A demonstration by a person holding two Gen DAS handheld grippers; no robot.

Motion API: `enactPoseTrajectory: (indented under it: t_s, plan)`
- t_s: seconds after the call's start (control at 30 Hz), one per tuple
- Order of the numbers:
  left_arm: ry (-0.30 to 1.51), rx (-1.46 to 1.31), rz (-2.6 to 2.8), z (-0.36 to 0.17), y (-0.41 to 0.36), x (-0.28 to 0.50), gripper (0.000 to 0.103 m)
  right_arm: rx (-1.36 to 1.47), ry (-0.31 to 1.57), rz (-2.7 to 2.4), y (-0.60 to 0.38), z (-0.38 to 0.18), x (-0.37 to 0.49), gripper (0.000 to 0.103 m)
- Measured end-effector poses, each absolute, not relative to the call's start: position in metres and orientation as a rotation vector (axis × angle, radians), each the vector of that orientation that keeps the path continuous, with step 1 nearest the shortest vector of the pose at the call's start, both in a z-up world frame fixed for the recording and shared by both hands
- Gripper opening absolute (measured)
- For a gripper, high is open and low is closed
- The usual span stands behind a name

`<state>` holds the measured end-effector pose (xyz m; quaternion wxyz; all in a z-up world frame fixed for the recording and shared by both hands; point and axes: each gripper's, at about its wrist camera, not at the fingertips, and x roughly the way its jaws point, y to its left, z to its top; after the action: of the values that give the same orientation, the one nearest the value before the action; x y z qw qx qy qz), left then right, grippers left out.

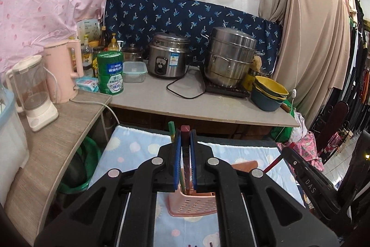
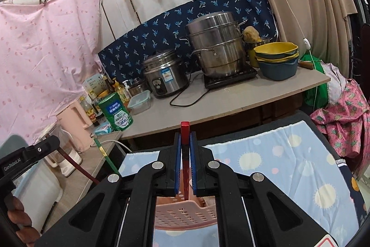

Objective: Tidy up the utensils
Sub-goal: 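Open both tools to drop the chopsticks into the basket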

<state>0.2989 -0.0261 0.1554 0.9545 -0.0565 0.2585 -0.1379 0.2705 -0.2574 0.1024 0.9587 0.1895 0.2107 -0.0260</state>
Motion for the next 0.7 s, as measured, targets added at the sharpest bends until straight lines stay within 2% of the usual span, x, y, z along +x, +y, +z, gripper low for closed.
enactPoseTrajectory:
  t_s: [0.07, 0.13, 0.2, 0.4, 0.7]
  plan:
    - [0.533, -0.119, -0.279, 0.153, -0.025, 0.299, 0.007, 0.39, 0.435, -0.059, -0.259, 0.098, 0.269, 0.011]
    - [0.537, -0.129, -0.276, 0.152, -0.022, 0.299, 0.009, 0.39, 0.439, -0.075, -0.259, 0.097, 0.266, 0.02]
    - [0.542, -0.14, -0.265, 0.152, -0.019, 0.297, 0.026, 0.399, 0.429, -0.077, -0.262, 0.099, 0.259, 0.027]
    - [0.549, -0.171, -0.261, 0.155, -0.008, 0.28, 0.043, 0.407, 0.404, -0.071, -0.264, 0.109, 0.228, 0.031]
    - [0.6, -0.139, -0.265, 0.132, -0.004, 0.218, 0.054, 0.399, 0.48, -0.014, -0.248, 0.091, 0.152, 0.035]
